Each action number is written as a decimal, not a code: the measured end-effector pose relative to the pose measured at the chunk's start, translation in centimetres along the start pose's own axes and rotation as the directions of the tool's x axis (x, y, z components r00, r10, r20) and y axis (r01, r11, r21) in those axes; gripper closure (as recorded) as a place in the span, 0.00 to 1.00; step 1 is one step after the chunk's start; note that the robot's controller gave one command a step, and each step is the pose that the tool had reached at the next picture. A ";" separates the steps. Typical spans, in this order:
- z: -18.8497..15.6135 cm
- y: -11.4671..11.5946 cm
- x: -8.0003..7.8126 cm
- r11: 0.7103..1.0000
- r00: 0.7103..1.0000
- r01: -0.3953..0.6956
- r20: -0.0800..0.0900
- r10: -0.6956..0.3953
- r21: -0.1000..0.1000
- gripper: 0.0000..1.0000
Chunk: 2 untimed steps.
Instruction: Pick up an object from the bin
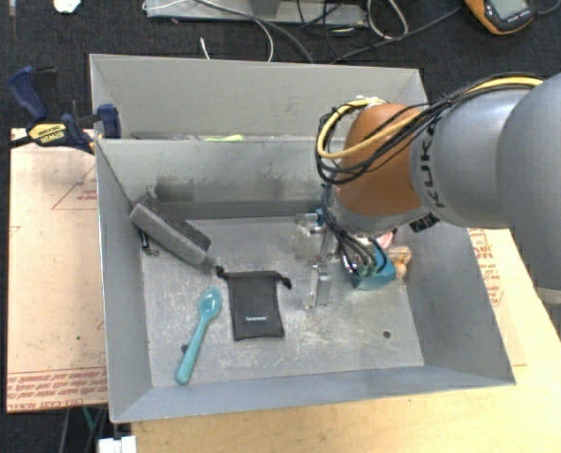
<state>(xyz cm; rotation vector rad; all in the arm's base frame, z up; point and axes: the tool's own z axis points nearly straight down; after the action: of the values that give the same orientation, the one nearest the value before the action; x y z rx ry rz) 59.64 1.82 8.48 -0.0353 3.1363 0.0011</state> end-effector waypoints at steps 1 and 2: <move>1.2 4.6 -1.4 1.000 1.000 0.017 -0.004 -0.017 -0.002 0.00; 0.8 6.5 1.7 0.996 0.996 -0.092 0.002 0.092 0.001 1.00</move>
Offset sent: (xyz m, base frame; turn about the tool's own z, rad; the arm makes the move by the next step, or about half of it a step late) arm -0.0183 0.0635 -0.0076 0.0944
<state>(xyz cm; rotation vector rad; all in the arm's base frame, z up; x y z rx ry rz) 57.85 8.24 7.71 0.1087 3.1326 -0.0002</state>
